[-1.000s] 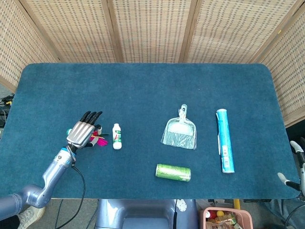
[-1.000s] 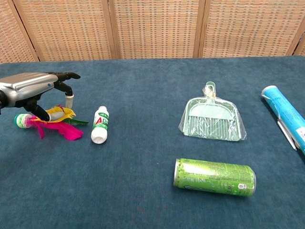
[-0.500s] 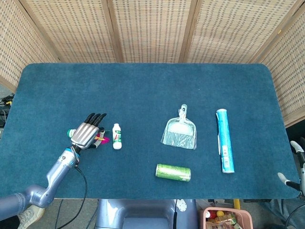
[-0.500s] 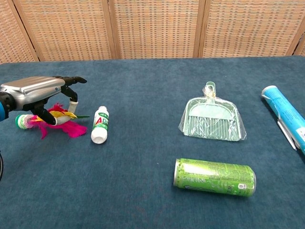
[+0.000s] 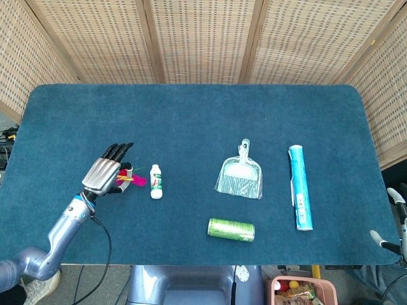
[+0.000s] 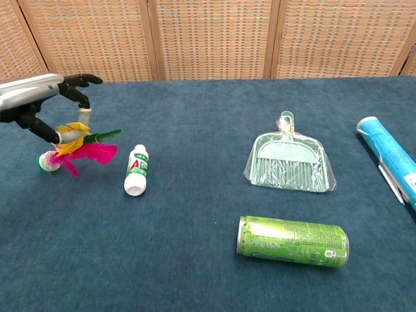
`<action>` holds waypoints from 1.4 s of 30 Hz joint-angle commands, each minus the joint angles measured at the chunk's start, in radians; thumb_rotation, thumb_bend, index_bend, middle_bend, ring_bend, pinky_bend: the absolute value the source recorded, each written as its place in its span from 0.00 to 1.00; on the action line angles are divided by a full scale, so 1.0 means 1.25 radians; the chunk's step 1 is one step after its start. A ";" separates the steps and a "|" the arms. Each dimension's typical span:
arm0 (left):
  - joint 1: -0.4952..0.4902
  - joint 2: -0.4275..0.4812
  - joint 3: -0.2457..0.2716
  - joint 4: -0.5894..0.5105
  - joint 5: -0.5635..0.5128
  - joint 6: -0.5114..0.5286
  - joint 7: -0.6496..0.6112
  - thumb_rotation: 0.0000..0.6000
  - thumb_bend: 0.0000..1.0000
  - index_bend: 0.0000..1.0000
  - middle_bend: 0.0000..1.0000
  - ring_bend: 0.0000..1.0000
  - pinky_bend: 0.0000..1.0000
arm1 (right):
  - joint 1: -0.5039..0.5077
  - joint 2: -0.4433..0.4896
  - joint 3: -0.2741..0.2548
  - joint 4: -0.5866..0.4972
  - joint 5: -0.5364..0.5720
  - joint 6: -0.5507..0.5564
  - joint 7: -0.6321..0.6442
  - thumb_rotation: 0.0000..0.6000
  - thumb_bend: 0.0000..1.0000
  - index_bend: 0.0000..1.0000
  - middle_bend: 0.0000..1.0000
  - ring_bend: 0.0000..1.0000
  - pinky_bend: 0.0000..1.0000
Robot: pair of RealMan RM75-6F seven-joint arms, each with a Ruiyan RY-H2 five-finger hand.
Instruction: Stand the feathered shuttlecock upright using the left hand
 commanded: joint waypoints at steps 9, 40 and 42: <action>0.038 0.135 -0.011 -0.042 0.075 0.017 -0.393 1.00 0.43 0.70 0.00 0.00 0.00 | -0.002 0.002 -0.002 -0.003 -0.005 0.005 0.002 1.00 0.00 0.00 0.00 0.00 0.00; 0.091 0.098 0.082 0.127 0.160 0.065 -0.729 1.00 0.00 0.00 0.00 0.00 0.00 | -0.007 0.009 -0.003 -0.007 -0.008 0.009 0.016 1.00 0.00 0.00 0.00 0.00 0.00; 0.102 0.108 0.082 0.120 0.164 0.091 -0.724 1.00 0.00 0.00 0.00 0.00 0.00 | -0.007 0.009 -0.003 -0.009 -0.011 0.012 0.015 1.00 0.00 0.00 0.00 0.00 0.00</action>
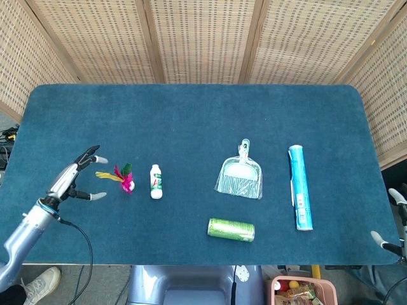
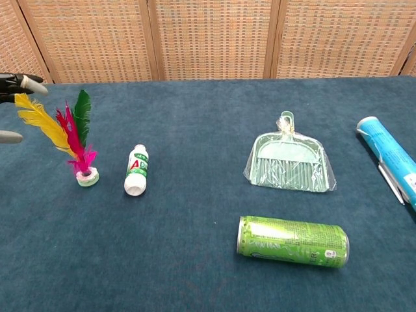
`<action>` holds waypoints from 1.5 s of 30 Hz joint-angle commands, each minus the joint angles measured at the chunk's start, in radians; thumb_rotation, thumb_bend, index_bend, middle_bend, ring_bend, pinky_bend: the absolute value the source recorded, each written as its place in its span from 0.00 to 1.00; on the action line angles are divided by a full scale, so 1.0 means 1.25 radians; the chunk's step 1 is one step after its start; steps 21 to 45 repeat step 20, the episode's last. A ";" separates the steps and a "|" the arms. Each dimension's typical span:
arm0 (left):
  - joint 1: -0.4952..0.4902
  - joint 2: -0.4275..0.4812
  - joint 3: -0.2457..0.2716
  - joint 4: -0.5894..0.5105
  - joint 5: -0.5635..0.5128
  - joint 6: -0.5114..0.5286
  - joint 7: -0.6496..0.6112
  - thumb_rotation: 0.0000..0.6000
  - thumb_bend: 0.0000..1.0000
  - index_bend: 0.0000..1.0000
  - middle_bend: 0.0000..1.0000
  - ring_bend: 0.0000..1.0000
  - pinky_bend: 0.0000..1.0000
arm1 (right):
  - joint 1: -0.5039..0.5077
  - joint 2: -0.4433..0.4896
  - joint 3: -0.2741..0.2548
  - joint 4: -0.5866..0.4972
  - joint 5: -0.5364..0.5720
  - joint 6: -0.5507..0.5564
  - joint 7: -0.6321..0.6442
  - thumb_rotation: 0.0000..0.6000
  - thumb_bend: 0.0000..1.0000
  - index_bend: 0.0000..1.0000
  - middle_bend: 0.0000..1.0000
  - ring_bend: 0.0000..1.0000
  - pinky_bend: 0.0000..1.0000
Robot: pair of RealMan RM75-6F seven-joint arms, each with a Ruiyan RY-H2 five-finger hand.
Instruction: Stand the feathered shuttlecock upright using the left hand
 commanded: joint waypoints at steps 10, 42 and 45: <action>0.133 0.069 0.006 -0.084 -0.004 0.225 0.278 1.00 0.00 0.00 0.00 0.00 0.00 | -0.003 -0.001 -0.003 -0.002 -0.013 0.012 -0.007 1.00 0.00 0.00 0.00 0.00 0.00; 0.261 0.106 0.015 -0.359 -0.099 0.382 0.880 1.00 0.00 0.00 0.00 0.00 0.00 | -0.003 -0.022 0.004 0.021 -0.015 0.029 -0.025 1.00 0.00 0.00 0.00 0.00 0.00; 0.261 0.106 0.015 -0.359 -0.099 0.382 0.880 1.00 0.00 0.00 0.00 0.00 0.00 | -0.003 -0.022 0.004 0.021 -0.015 0.029 -0.025 1.00 0.00 0.00 0.00 0.00 0.00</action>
